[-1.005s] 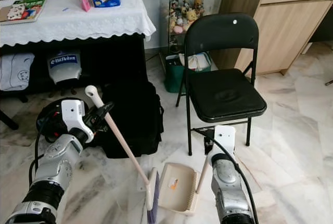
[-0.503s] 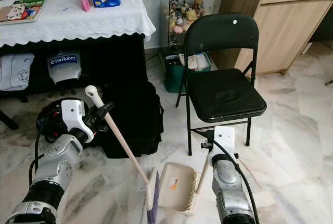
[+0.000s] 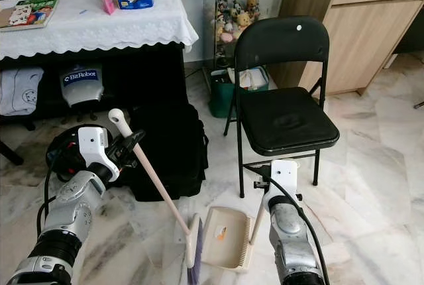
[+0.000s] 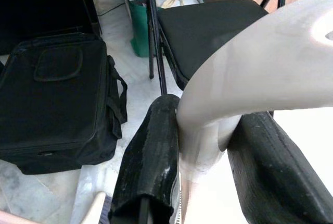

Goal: Sweep floor

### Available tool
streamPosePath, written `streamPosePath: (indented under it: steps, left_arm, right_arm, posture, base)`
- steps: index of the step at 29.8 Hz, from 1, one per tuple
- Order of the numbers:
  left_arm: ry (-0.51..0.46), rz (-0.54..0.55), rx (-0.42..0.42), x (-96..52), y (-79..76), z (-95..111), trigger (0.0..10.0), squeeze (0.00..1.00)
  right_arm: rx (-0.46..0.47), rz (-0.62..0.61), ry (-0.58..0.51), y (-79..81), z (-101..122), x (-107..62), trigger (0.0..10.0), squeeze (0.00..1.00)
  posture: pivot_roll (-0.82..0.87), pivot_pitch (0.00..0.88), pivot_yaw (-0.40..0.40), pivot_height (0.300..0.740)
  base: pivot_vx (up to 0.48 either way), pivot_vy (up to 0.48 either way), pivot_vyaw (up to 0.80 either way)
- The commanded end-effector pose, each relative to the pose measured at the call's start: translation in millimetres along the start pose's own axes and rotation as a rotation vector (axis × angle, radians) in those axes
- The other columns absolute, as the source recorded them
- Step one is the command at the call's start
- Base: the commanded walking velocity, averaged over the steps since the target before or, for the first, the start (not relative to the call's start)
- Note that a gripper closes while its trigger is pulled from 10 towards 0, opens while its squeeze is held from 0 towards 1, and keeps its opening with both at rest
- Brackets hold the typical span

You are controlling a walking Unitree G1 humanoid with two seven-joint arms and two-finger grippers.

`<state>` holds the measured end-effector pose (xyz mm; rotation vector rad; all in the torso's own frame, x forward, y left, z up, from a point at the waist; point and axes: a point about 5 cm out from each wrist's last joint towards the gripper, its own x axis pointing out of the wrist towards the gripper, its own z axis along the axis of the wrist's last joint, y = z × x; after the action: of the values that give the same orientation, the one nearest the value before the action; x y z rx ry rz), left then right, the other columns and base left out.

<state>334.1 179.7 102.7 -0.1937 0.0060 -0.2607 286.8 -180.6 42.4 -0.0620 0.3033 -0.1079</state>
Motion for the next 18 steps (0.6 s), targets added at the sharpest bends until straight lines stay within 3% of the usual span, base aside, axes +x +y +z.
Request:
streamPosePath:
  steps: [1, 13, 15, 18]
  left_arm:
    - [-0.033, 0.003, 0.014, -1.4, 2.6, 6.7, 10.0, 0.0]
    - [-0.089, 0.01, 0.044, -3.0, 5.7, 22.2, 10.0, 0.0]
    - [-0.133, 0.026, 0.062, -2.7, 7.1, 32.3, 10.0, 0.0]
    - [-0.166, 0.04, 0.073, -2.3, 7.6, 39.6, 10.0, 0.0]
  right_arm:
    - [-0.006, 0.008, -0.047, 1.2, 8.0, 0.6, 0.0, 0.0]
    - [-0.003, 0.021, -0.087, 6.0, 14.6, 0.7, 0.0, 0.0]
    - [-0.002, 0.01, -0.096, 6.3, 16.6, 0.6, 10.0, 0.0]
    - [0.006, 0.009, -0.099, 6.9, 16.7, 0.4, 10.0, 0.0]
  posture:
    - [-0.07, 0.07, -0.02, 0.74]
    - [-0.06, 0.06, -0.022, 0.74]
    - [-0.06, 0.057, -0.022, 0.74]
    - [-0.06, 0.057, -0.022, 0.74]
  base:
    - [0.0, 0.0, 0.0]
    - [0.0, 0.0, 0.0]
    - [0.0, 0.0, 0.0]
    - [0.0, 0.0, 0.0]
